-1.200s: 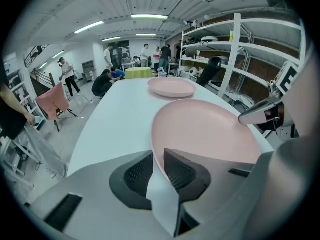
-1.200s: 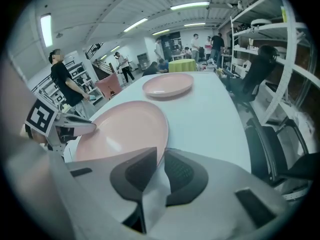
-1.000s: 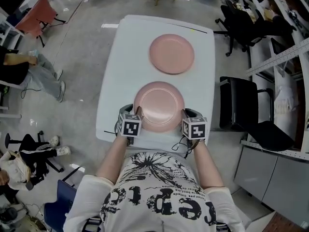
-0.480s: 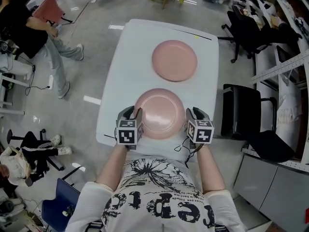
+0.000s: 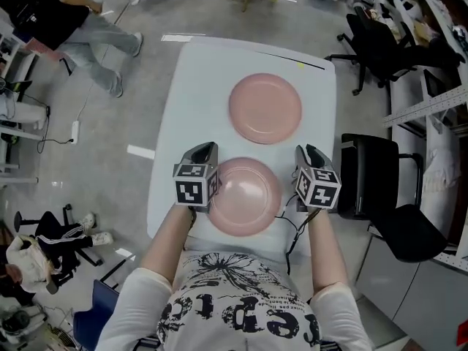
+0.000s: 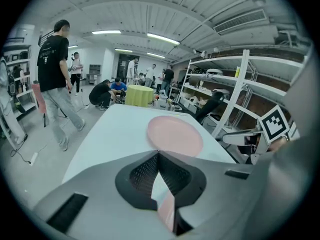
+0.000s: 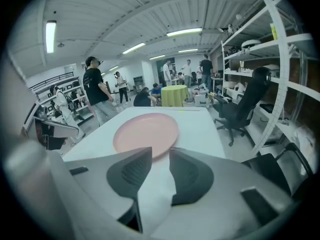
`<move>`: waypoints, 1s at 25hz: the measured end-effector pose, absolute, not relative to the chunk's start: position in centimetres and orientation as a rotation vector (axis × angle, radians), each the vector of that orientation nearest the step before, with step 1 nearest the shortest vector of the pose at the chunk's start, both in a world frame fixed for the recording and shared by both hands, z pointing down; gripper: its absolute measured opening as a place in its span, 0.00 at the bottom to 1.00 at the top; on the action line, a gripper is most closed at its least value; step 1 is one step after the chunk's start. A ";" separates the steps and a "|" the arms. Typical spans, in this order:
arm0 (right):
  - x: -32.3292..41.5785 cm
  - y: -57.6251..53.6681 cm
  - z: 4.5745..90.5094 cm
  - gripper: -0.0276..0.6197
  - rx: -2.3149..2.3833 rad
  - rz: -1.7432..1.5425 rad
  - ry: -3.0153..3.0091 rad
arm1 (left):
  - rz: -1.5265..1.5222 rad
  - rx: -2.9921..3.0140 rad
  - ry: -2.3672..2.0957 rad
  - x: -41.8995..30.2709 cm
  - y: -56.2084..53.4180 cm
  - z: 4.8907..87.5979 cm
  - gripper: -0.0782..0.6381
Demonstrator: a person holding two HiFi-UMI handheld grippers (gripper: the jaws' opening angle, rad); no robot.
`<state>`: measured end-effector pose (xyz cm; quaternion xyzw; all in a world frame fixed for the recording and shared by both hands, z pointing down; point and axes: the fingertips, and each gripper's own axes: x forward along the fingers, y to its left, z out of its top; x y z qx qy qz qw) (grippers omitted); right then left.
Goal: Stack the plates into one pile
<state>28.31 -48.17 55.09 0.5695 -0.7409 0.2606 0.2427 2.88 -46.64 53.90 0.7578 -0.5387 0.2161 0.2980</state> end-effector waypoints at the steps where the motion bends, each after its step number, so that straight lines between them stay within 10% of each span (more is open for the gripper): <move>1: 28.3 -49.4 55.2 0.22 1.562 0.711 -2.023 | 0.572 2.020 -1.428 2.8 -48.2 54.0 0.11; 25: 29.8 -62.2 64.5 0.14 1.584 0.800 -1.801 | 0.659 1.919 -1.238 5.3 -64.5 64.5 0.29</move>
